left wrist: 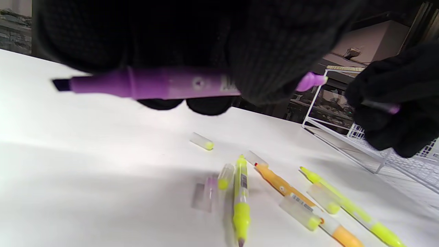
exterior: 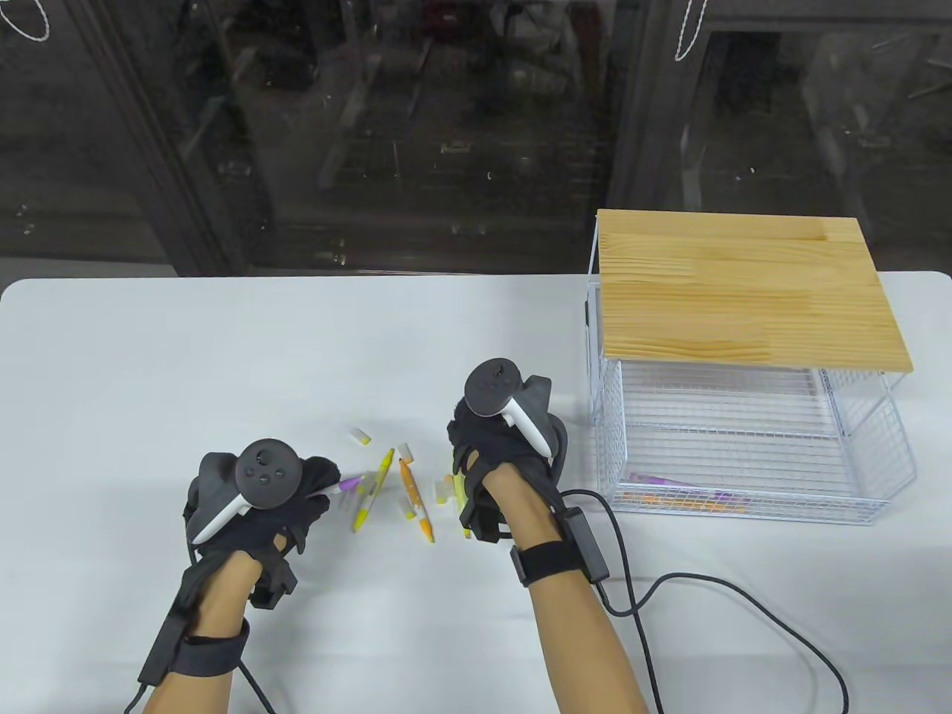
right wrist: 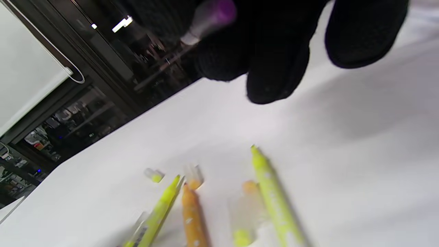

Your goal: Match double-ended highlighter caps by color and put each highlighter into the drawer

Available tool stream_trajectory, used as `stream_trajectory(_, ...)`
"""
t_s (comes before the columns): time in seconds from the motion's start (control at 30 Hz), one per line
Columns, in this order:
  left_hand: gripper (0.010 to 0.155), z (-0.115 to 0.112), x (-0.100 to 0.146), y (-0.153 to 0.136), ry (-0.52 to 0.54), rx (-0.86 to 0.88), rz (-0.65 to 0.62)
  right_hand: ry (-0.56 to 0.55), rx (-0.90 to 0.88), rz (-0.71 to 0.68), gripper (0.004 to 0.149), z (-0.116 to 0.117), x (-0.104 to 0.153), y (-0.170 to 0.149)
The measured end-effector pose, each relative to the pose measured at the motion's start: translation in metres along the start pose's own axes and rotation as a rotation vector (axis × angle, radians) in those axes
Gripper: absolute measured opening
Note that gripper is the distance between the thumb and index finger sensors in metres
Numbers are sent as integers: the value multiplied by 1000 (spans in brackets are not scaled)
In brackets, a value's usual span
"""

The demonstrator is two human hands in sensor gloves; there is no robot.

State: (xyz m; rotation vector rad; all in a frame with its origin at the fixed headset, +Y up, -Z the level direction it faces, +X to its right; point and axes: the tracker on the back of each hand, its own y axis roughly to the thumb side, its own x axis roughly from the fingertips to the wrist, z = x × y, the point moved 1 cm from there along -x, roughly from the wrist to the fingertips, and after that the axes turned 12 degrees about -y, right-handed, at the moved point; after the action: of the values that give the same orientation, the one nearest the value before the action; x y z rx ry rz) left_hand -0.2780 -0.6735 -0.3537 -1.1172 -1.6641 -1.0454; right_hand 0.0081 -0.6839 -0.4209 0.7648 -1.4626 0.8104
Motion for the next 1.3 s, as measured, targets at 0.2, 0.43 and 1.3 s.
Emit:
stream_trajectory(0.2,49,-2,0,4,9,-19,-2,-30,-54,-95,47,-11,29,-12)
stream_trajectory(0.43,49,-5,-2,6,14,-36,-2,-71,-184,-164,51,-7,53,-31)
stream_trajectory(1.3,49,-21,-3,42,48,-93,-117,-245,-39,-399,51,-10,84,-33)
